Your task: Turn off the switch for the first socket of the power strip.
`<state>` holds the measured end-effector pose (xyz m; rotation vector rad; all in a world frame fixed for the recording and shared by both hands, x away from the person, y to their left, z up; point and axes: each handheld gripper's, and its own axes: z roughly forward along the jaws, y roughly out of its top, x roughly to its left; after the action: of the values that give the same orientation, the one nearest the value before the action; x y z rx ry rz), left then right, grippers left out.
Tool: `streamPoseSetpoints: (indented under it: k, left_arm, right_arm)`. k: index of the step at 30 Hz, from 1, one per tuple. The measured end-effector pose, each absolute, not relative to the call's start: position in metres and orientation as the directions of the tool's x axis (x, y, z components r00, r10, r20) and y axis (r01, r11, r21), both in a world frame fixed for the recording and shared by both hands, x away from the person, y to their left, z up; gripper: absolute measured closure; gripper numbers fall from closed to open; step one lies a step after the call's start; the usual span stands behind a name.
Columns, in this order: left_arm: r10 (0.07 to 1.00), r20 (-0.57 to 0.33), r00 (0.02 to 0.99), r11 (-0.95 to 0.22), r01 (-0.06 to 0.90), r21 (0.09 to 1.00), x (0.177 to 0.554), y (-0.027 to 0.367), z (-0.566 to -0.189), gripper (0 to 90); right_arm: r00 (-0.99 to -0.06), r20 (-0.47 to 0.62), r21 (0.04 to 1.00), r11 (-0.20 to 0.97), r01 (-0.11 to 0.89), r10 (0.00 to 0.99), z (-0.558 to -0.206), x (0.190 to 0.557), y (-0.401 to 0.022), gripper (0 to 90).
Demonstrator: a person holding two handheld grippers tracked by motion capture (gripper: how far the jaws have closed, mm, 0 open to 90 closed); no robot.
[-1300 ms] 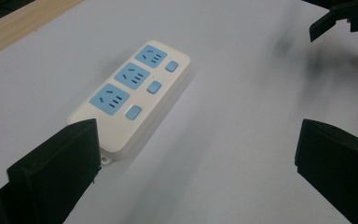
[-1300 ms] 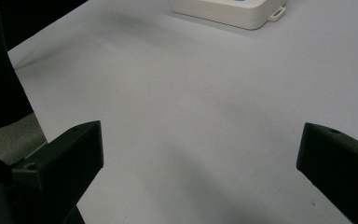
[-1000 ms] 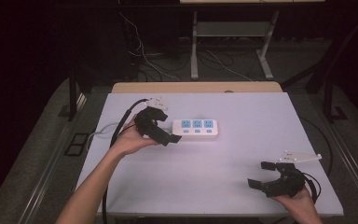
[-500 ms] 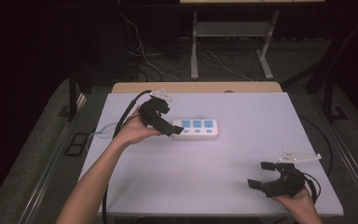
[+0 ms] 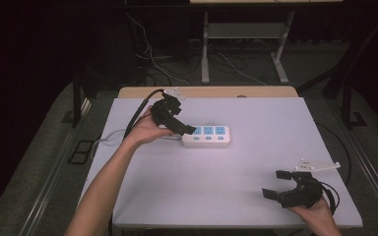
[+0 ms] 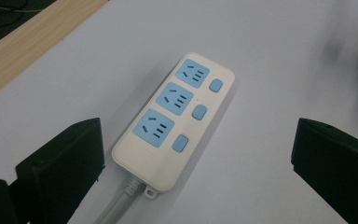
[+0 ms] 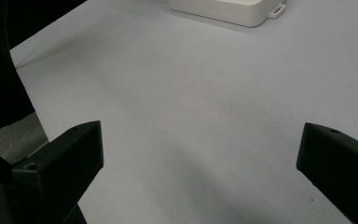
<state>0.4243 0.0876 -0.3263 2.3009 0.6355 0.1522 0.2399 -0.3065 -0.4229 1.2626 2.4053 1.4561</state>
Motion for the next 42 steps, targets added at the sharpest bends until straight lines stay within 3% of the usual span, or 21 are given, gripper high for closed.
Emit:
streamPoseSetpoints:
  k: [14, 21, 23, 30, 42]
  left_arm:
    - [0.503, -0.092, 0.860, -0.600, 0.424, 0.679, 0.438, 0.082, -0.341, 15.8]
    - [0.482, -0.111, 0.869, -0.612, 0.425, 0.667, 0.443, 0.075, -0.351, 28.6]
    - [0.474, -0.116, 0.873, -0.611, 0.421, 0.670, 0.443, 0.071, -0.354, 37.6]
    - [0.452, -0.124, 0.883, -0.620, 0.411, 0.668, 0.444, 0.060, -0.363, 56.3]
    - [0.436, -0.135, 0.890, -0.642, 0.413, 0.646, 0.446, 0.049, -0.377, 72.7]
  right_arm:
    - [-0.665, 0.342, 0.760, 0.222, 0.611, 0.664, -0.423, 0.241, -0.307, 0.2]
    - [-0.668, 0.341, 0.759, 0.225, 0.610, 0.662, -0.424, 0.241, -0.307, 0.2]
    - [-0.668, 0.339, 0.759, 0.227, 0.610, 0.662, -0.424, 0.241, -0.307, 0.2]
    - [-0.669, 0.338, 0.757, 0.230, 0.611, 0.662, -0.424, 0.241, -0.306, 0.2]
    - [-0.671, 0.336, 0.758, 0.234, 0.610, 0.661, -0.424, 0.241, -0.308, 0.2]
